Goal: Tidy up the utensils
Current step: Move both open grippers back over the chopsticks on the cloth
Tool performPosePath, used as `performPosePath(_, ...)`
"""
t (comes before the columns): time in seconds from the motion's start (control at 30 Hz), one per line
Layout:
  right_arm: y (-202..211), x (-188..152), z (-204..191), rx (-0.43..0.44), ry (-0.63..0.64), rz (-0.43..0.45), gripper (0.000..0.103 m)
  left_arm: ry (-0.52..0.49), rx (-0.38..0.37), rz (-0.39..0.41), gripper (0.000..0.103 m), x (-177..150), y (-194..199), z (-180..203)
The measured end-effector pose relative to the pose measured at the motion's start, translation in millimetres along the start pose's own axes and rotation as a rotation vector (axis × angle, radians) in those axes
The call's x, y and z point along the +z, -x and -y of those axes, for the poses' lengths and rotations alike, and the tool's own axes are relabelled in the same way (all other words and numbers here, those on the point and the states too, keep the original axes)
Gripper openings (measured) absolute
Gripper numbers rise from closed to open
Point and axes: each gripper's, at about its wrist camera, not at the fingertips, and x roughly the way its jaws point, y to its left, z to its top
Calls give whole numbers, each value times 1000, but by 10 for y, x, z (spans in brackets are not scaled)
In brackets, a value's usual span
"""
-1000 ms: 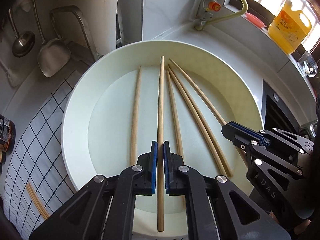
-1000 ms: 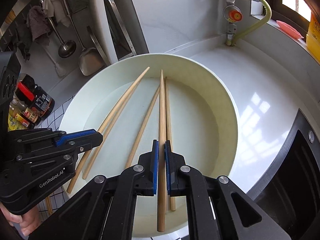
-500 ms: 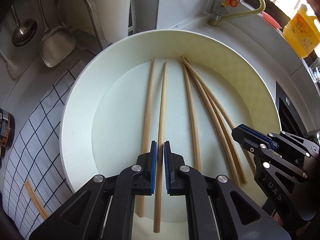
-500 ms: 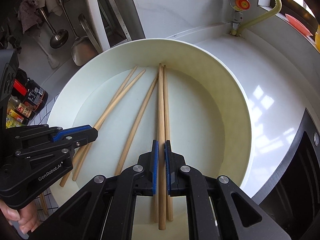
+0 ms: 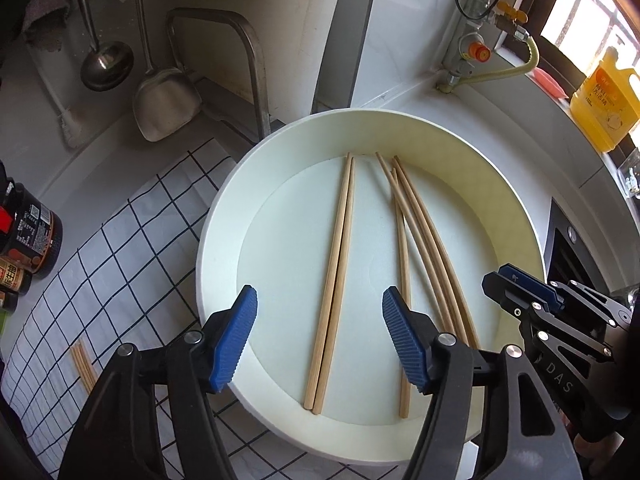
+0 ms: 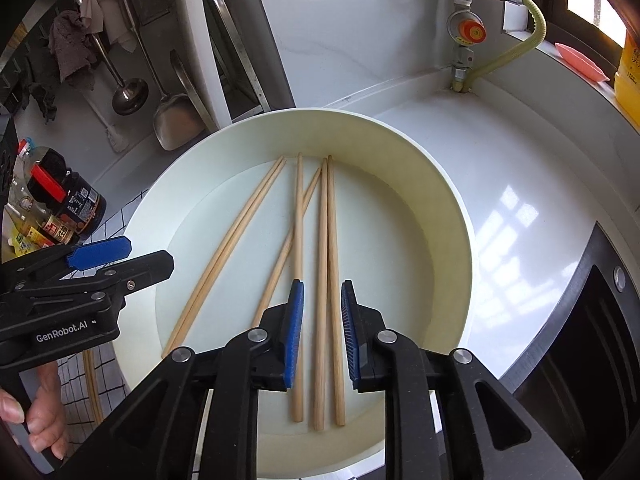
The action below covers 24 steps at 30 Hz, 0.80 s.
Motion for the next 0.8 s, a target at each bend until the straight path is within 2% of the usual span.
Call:
performPosePath(0.4,326,-173,-114,13,8,39,31,35,7,53,67,-309,373,-103)
performPosePath(0.8,496,-397,-502,53,92,33,33,102,42,82,72,-705,675,-401)
